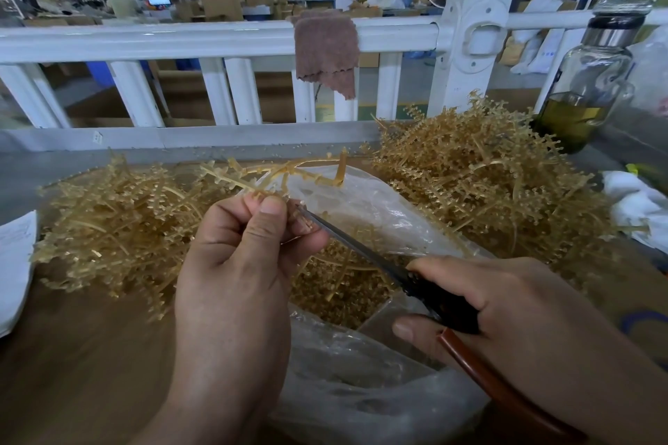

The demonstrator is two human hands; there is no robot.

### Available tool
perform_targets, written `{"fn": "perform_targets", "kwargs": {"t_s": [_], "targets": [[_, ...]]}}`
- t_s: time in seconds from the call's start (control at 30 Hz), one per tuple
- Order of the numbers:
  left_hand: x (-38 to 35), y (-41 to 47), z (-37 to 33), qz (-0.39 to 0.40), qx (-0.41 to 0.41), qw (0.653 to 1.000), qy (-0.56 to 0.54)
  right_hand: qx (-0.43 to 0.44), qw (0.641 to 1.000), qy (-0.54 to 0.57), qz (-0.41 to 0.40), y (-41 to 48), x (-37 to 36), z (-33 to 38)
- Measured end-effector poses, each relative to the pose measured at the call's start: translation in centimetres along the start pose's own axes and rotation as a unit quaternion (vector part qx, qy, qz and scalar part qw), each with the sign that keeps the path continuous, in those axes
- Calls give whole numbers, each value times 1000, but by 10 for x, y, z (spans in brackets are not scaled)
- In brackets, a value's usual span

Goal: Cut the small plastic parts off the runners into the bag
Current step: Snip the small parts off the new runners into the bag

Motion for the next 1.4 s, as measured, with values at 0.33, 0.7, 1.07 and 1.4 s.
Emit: {"fn": "perform_targets", "kwargs": {"t_s": [0.33,0.7,1.07,1.4], "targets": [[5,2,0,9,-11,999,43,-5,1000,-8,-10,-1,1,-1],[7,4,0,24,-21,997,64,-1,1000,-29,2,1,4,1],[9,4,2,24,-25,996,77,24,999,-35,-9,1,3,-2],[7,3,2,25,-20,997,68,36,999,-22,-13,0,5,-1]]}}
Point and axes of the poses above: each hand's wrist, its own y-axis towards the middle knuckle, its own x-axis out of the back of the hand, z = x × y, the point moved 1 cm from there along y, towards the middle knuckle, and after that the axes turned 1 degree about y, right-handed, at the moved point
